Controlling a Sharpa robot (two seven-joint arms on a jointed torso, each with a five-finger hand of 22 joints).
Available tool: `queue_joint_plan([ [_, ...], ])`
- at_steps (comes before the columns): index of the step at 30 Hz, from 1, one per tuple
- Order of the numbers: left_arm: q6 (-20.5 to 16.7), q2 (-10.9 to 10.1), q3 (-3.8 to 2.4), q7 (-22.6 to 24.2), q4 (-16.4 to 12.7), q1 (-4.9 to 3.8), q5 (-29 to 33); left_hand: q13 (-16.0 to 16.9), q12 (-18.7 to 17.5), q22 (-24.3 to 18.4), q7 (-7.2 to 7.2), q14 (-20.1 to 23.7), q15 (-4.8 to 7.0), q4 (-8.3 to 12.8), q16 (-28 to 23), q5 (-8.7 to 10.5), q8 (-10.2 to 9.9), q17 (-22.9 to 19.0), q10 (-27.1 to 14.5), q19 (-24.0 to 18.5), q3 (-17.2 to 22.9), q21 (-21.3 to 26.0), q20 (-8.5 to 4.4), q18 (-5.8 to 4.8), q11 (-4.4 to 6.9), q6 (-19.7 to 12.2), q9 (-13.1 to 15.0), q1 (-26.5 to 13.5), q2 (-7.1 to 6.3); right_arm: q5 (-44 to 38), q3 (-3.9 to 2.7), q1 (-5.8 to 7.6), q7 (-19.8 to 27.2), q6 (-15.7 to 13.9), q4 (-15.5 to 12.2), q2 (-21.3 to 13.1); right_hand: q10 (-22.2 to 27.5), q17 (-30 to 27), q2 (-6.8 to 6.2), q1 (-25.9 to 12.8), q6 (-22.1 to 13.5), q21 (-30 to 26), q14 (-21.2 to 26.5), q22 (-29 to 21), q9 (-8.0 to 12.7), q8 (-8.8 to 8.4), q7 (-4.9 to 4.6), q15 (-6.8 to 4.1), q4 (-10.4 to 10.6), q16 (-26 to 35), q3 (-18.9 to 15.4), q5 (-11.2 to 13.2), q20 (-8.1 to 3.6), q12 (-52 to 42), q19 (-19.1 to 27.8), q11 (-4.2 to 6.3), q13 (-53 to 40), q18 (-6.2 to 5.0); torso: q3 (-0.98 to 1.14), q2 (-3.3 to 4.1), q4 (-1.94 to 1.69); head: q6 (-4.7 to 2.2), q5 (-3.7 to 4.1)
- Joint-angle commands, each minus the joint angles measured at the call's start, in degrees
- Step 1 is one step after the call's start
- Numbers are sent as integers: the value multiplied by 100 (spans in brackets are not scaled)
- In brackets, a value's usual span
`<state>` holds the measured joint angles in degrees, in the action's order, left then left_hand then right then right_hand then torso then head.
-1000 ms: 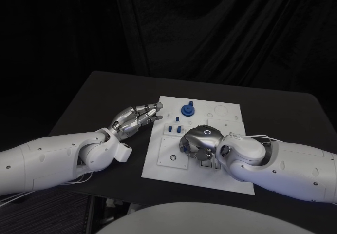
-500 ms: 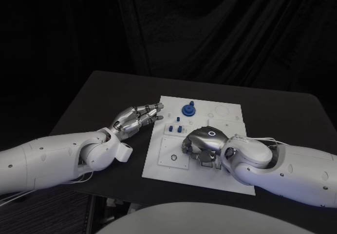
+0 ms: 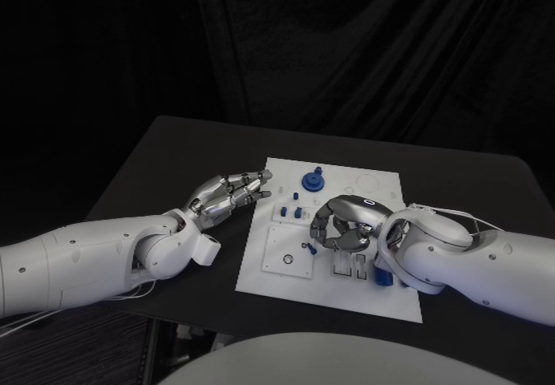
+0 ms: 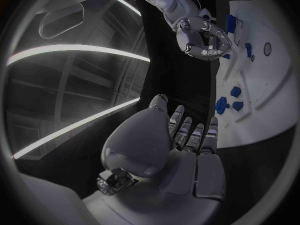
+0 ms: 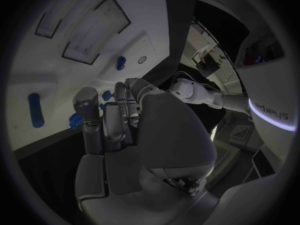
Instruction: Assemble the parts on the task board
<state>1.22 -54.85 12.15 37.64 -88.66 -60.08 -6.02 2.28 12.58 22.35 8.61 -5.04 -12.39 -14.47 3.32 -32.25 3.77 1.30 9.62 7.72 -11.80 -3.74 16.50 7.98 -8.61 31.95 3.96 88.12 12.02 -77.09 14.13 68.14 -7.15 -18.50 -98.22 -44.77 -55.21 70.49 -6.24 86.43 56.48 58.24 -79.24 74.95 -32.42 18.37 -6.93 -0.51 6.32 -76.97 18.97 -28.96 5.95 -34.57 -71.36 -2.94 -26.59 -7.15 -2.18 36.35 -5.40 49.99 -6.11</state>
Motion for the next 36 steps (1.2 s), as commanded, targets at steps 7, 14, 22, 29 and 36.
queue_joint_plan([
  [7,98,43,-5,16,3,10,26,9,39,7,3,-23,-14,3,35,-32,35,9,-8,11,34,-11,16,24,-31,50,7,72,-2,1960,-1,255,63,614,196,31,-89,-50,86,-70,-44,-68,33,575,6,12,24,-15,83,21,30,22,-33,53,13,1,36,15,-2,3,0,1,-35],
  [14,116,55,-5,7,10,13,27,9,40,22,6,-24,-16,4,38,-36,34,9,-8,24,40,-18,17,23,-36,47,7,77,1,1276,0,288,77,565,169,6,70,-174,22,-89,-349,-343,161,510,169,-214,-65,64,112,105,26,367,4,160,198,-71,88,-14,-7,4,-3,1,-54],
  [22,133,50,-5,3,18,25,26,10,49,22,13,-26,-16,9,42,-41,36,9,-3,36,53,-23,17,22,-54,55,9,87,7,-1147,0,203,-284,-362,-318,-264,-138,-41,-262,-587,-129,-234,33,553,556,-355,69,-37,667,-72,-486,1580,-44,-955,-15,60,-681,10,-8,10,-8,1,-31],
  [29,146,47,-5,1,20,35,26,13,62,41,24,-28,-14,14,47,-47,39,10,7,54,64,-31,17,21,-74,66,11,97,11,-2397,1,-13,-841,-695,-609,-418,-1246,221,-222,-825,26,97,-194,679,753,-479,126,-97,962,-301,-899,1548,-99,-3767,-338,110,-3757,90,-9,13,-6,1,-16],
  [36,156,37,-5,-13,22,48,26,14,68,54,31,-35,-16,16,54,-50,41,12,12,66,72,-37,18,21,-84,69,11,103,15,-3103,1,-362,-1338,-881,-652,-451,-2707,1079,-201,-1035,217,853,-668,877,608,-371,219,-172,1012,-842,-1149,1402,-168,-5082,-757,202,-5554,230,-7,8,6,1,-63],
])
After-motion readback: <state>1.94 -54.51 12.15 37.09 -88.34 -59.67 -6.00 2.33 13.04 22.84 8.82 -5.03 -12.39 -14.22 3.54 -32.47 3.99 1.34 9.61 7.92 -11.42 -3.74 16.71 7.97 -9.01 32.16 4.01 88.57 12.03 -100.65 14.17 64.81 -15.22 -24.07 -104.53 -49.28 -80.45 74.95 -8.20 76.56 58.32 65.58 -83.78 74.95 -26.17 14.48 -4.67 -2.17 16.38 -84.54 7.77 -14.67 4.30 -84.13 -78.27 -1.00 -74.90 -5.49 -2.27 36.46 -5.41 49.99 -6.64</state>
